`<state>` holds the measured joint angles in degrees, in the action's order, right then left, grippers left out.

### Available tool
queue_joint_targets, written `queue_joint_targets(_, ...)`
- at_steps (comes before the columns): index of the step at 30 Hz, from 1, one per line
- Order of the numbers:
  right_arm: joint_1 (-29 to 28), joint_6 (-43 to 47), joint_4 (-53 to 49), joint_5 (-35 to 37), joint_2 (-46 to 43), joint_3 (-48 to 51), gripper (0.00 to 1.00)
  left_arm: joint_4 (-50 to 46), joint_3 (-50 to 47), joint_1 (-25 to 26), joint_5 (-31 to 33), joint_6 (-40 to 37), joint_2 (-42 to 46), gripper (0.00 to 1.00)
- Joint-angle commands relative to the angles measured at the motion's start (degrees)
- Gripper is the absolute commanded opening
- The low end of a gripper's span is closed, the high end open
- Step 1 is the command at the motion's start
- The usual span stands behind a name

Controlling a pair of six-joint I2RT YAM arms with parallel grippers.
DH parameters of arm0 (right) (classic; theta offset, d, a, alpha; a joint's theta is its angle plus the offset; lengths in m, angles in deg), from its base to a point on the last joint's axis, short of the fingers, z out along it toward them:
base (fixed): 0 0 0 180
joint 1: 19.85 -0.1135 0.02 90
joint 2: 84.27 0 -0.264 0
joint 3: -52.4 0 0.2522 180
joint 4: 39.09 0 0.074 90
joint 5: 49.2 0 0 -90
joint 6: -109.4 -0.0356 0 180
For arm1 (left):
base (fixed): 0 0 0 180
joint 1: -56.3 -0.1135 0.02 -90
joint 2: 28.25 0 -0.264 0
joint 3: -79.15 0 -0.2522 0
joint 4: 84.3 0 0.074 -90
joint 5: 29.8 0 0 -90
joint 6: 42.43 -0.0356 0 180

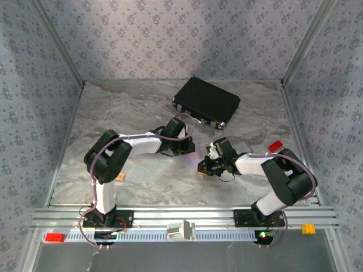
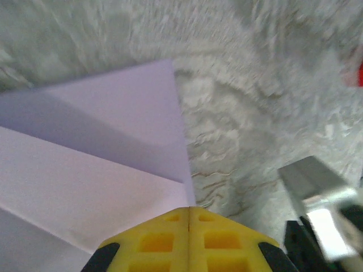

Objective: Fold a paper plane with a square sheet of paper (pick it up from the middle)
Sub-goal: Fourth fold the wing at the center of the table.

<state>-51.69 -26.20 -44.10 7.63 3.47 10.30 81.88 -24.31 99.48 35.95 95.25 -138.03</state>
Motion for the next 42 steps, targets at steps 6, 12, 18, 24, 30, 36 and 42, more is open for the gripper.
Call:
queue_joint_targets(6,0.18,0.32,-3.59,0.65,-2.87,0.56,0.03,1.22,-2.39,-0.39,1.74,0.77,-3.52,0.00)
queue_joint_targets(12,0.44,-2.07,-6.09,4.86,-10.18,3.05,0.05,1.62,-3.70,-0.42,1.67,0.66,-3.43,0.00)
queue_joint_targets(18,-0.96,-0.61,-5.19,1.07,-12.34,3.36,0.08,2.30,-4.17,-0.40,1.35,0.93,-3.38,0.00)
queue_joint_targets(24,-2.35,1.48,-6.11,0.19,-6.34,0.32,0.07,1.99,-3.87,-0.54,1.28,0.57,-3.42,0.00)
queue_joint_targets(30,-0.36,2.43,-10.01,2.68,-5.72,3.38,0.05,2.24,-4.51,-0.64,1.43,0.49,-3.38,0.00)
queue_joint_targets(36,0.20,0.18,-9.28,1.05,-9.11,8.83,0.05,2.60,-5.12,-1.23,1.44,0.57,-3.20,0.00)
queue_joint_targets(42,0.27,-1.57,-8.39,-0.33,-13.99,7.27,0.05,2.87,-5.41,-1.35,1.03,0.75,-2.79,0.00)
